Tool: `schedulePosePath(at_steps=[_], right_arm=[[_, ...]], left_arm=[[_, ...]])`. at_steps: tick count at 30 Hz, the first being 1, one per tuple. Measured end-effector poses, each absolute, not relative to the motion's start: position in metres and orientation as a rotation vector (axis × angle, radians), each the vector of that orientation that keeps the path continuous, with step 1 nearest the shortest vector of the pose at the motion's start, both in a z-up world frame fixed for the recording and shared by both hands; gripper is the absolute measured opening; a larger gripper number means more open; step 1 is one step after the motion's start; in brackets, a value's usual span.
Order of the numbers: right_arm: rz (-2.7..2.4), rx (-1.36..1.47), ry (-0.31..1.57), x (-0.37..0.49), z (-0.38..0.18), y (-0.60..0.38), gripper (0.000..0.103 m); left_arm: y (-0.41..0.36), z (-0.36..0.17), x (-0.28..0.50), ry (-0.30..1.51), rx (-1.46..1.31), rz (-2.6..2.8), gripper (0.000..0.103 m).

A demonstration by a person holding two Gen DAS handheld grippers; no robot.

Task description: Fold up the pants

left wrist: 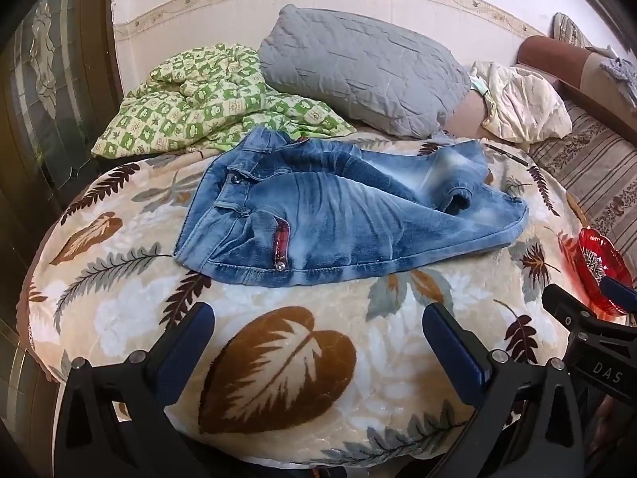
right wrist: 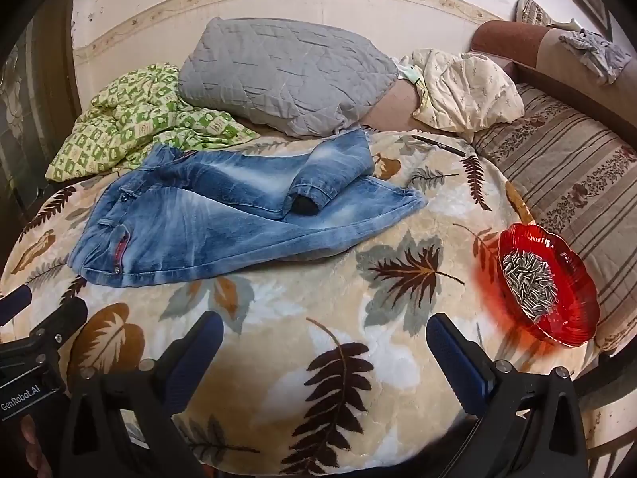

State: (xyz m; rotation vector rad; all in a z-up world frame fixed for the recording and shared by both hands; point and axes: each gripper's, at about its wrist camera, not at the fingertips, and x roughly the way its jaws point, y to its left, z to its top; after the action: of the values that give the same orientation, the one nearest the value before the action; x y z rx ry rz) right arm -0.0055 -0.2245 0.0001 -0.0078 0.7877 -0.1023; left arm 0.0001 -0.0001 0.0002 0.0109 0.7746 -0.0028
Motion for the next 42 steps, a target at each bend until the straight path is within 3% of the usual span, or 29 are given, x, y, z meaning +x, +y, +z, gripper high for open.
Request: schedulePosePath(at_steps=[42], right_arm=[[-0.11,-0.002,0.812,-0.0048,-0.0092,-0.2281,0.103]], left_arm=[[-0.0075,-0.0019,0.0005,0.782,-0.019,-0.045,0.103]])
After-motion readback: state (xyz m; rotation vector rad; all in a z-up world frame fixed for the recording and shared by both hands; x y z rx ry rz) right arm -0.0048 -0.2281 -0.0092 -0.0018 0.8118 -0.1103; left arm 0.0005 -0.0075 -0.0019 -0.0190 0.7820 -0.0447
